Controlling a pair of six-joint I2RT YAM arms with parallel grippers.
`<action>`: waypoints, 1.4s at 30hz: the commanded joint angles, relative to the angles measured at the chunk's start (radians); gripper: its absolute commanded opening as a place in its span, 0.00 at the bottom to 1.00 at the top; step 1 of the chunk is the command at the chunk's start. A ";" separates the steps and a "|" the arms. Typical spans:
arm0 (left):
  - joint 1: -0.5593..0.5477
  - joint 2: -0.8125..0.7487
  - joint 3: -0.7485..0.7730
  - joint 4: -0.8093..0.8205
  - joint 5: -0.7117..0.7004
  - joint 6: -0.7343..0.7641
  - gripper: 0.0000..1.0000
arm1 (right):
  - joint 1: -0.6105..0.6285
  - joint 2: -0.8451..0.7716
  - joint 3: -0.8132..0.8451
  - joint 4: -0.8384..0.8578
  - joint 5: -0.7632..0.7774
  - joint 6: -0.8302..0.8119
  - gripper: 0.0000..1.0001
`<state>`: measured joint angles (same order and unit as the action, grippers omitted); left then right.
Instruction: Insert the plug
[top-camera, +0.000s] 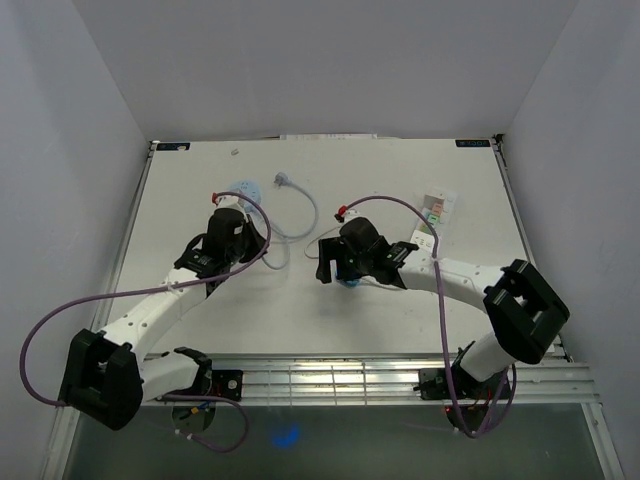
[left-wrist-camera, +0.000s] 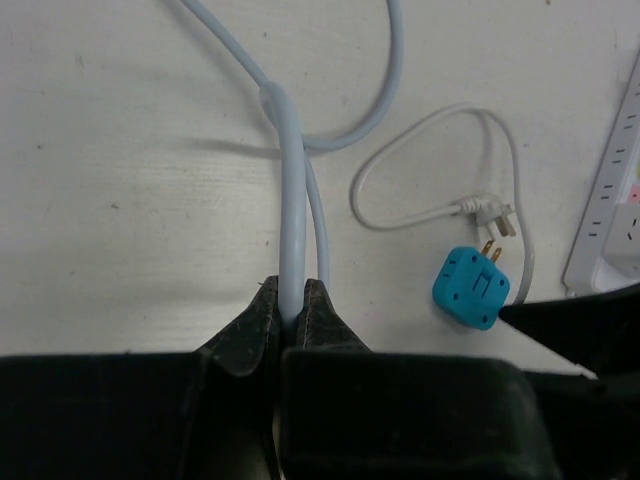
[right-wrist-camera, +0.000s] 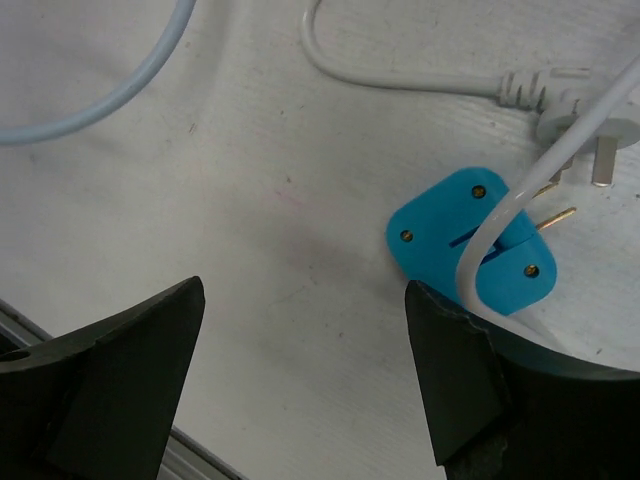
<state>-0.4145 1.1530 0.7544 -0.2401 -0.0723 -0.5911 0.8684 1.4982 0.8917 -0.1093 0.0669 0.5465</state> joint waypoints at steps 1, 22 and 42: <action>-0.021 -0.093 -0.055 0.016 -0.020 -0.021 0.00 | -0.064 0.063 0.065 -0.029 0.040 -0.022 0.88; -0.053 -0.297 -0.240 -0.011 -0.040 -0.050 0.00 | -0.051 0.025 0.033 -0.144 0.224 0.098 0.98; -0.133 -0.308 -0.262 0.012 -0.058 -0.082 0.00 | 0.040 0.278 0.309 -0.536 0.501 0.688 0.98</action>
<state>-0.5247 0.8406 0.4438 -0.2451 -0.1242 -0.6777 0.9039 1.7630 1.1481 -0.5632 0.5144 1.1351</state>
